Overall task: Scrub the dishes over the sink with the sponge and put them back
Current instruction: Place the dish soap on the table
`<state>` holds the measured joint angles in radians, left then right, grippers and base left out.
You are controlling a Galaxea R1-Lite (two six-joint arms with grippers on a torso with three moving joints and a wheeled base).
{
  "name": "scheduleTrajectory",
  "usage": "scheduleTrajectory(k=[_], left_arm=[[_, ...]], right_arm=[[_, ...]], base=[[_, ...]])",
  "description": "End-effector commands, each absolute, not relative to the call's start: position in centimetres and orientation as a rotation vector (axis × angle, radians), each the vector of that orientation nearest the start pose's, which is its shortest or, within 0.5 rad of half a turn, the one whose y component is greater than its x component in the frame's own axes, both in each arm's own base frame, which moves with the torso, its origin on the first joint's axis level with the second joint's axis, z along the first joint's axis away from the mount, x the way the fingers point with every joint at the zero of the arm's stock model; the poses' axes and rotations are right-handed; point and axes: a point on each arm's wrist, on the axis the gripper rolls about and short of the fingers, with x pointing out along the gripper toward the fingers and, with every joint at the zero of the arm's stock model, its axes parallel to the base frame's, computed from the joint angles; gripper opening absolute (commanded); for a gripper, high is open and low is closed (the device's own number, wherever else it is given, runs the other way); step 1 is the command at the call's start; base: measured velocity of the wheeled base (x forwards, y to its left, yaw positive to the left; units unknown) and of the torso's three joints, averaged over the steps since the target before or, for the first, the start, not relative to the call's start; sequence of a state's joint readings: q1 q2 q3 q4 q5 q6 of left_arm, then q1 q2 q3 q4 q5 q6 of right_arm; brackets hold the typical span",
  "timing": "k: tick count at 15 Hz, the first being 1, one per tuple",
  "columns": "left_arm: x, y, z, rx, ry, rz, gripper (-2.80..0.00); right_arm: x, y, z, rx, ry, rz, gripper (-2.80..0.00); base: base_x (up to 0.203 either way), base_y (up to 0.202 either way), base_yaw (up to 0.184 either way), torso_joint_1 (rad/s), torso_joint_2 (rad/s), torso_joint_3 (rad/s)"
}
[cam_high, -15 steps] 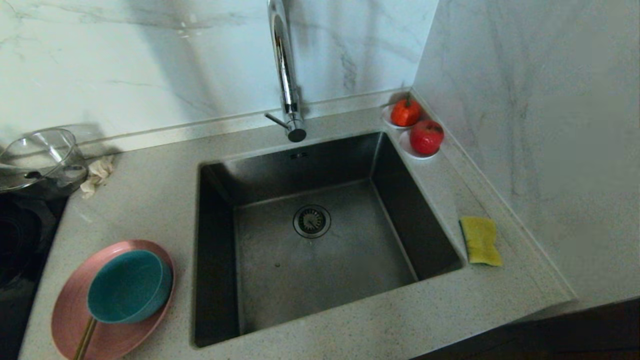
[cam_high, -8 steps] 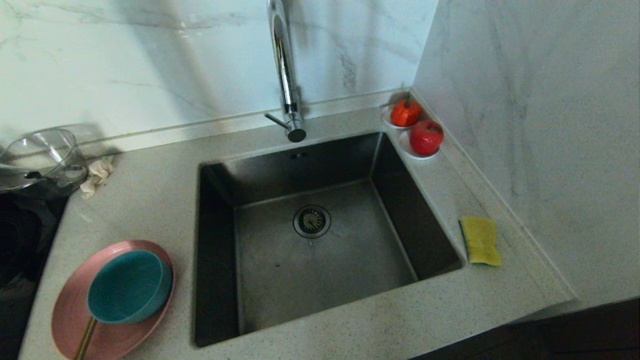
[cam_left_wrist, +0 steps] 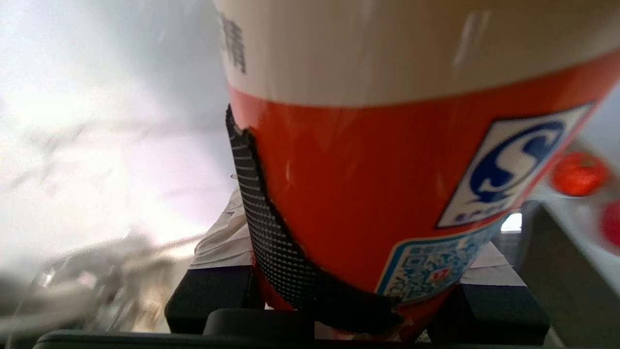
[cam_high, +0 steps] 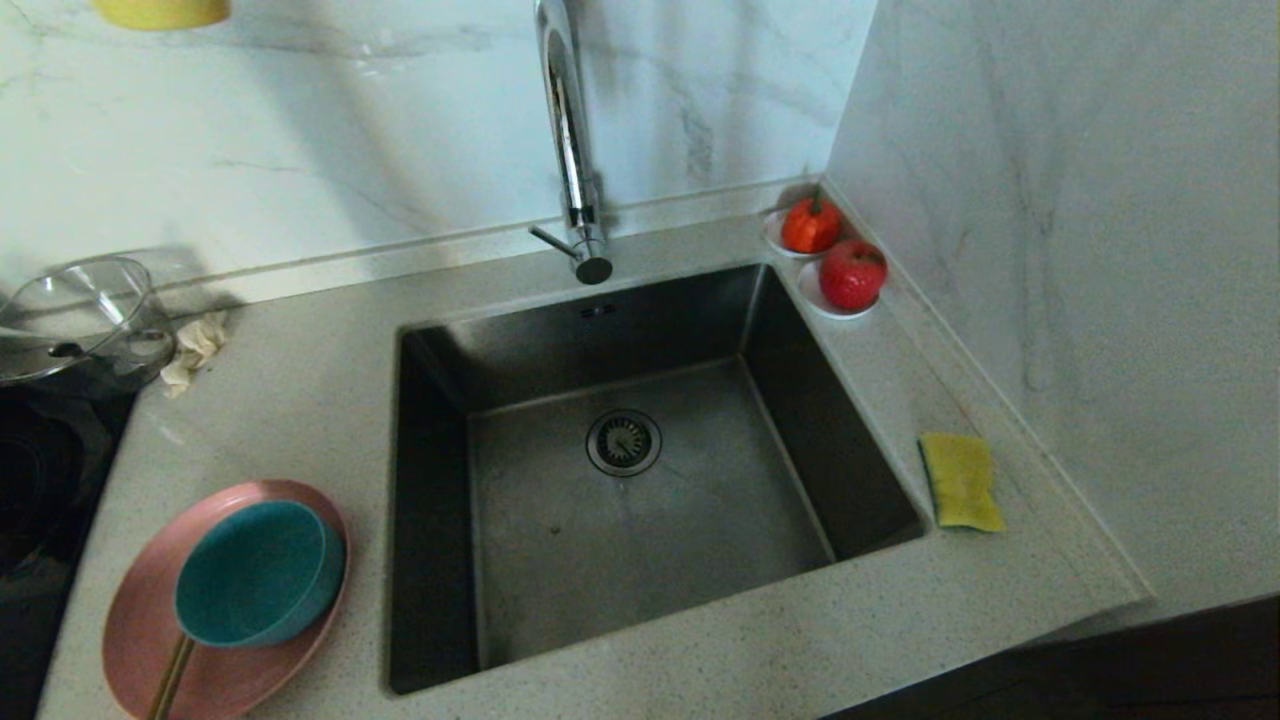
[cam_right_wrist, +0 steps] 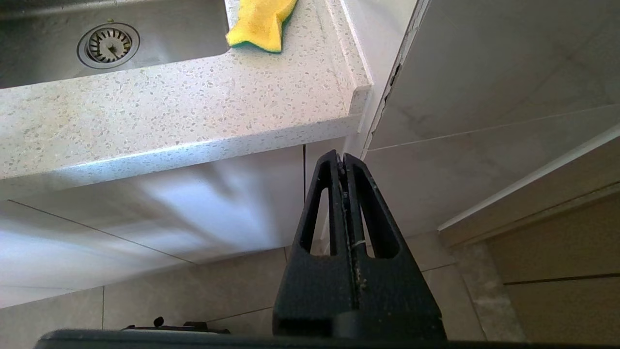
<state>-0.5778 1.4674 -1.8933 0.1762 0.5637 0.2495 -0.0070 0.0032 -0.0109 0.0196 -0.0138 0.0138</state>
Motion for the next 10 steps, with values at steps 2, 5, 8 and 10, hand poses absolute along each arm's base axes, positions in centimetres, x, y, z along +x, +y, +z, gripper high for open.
scheduleTrajectory(k=[2,5,8,10], left_arm=[[16.3,-5.2,46.0,0.066,-0.191,0.11,-2.8],[16.4,-2.5,43.8,0.034,-0.122,0.21,-2.8],[16.7,-0.7,41.0,0.036,-0.027,0.315,-2.8],[17.3,-0.1,39.3,-0.022,0.005,0.353,-2.8]], right_arm=[[-2.3,0.0,7.6,0.014,0.012,-0.02,-2.8],[-2.3,0.0,7.6,0.014,0.012,-0.022,-2.8],[-2.3,0.0,7.6,0.014,0.012,-0.021,-2.8],[-2.3,0.0,7.6,0.014,0.012,-0.02,-2.8]], base=[[0.0,0.0,0.0,0.0,0.0,0.0],[0.0,0.0,0.0,0.0,0.0,0.0],[0.0,0.0,0.0,0.0,0.0,0.0],[0.0,0.0,0.0,0.0,0.0,0.0]])
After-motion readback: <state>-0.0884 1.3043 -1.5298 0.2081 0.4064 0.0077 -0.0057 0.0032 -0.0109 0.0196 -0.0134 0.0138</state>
